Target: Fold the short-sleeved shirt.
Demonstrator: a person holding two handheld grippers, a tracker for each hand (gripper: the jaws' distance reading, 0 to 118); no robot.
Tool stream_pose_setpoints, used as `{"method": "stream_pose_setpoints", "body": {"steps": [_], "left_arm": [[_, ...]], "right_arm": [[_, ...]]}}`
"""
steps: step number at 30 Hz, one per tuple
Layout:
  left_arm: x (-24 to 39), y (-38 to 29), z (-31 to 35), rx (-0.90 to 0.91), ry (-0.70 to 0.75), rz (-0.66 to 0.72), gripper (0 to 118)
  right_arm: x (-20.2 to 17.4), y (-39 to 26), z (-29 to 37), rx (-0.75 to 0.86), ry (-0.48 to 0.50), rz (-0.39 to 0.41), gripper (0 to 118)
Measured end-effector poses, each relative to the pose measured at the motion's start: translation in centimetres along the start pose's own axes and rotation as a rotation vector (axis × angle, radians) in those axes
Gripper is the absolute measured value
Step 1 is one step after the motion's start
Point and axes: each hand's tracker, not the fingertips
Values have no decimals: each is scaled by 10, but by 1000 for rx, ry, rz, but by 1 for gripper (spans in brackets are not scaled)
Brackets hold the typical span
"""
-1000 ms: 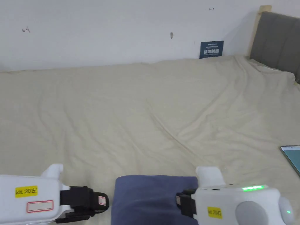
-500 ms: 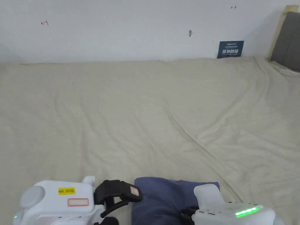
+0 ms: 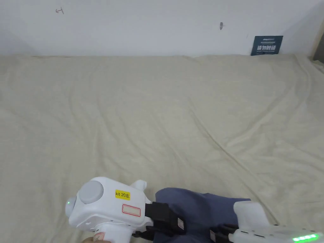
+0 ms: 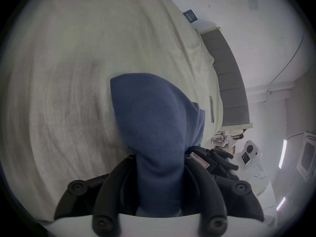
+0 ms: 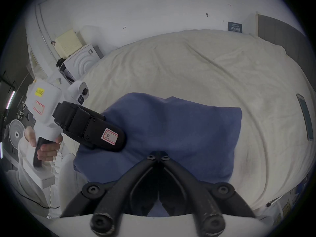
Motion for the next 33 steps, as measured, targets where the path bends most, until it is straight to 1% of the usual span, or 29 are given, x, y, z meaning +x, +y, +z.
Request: {"method": "stream_pose_setpoints", "body": {"steps": [2,6,9,11,14,18,21,22,24,27,31,33], "left_arm": [[3,-3,2,7,21,-56,32],[-1,-4,18,15,0,-49,32],[-7,-10,47,75,68,-87,32],[-20,-15,77,108,75,-90,32],[-52,-18,127,185,137,-55,32],[-101,-19,198,256,251,39,32],[-129,-11,252,268,397,44,32],[-138,-7,269,272,449,32,32],[-153,3,306,324,538,70,32],[-175,17,359,357,699,75,32],[-207,31,423,431,872,149,32],[-218,32,443,457,1001,195,32]], "right_arm": [[0,-2,6,6,-20,0,0],[0,3,20,25,-43,6,0],[-3,10,21,50,-52,22,0],[-8,17,17,49,-55,22,0],[-21,29,7,56,-45,26,0],[-48,48,-12,59,-43,62,0],[-65,61,-25,71,-22,67,0],[-73,66,-28,70,-24,65,0],[-82,71,-35,68,-24,71,0],[-93,75,-44,58,-39,90,0],[-98,78,-64,8,-51,88,0],[-103,79,-71,-5,-62,95,0]]}}
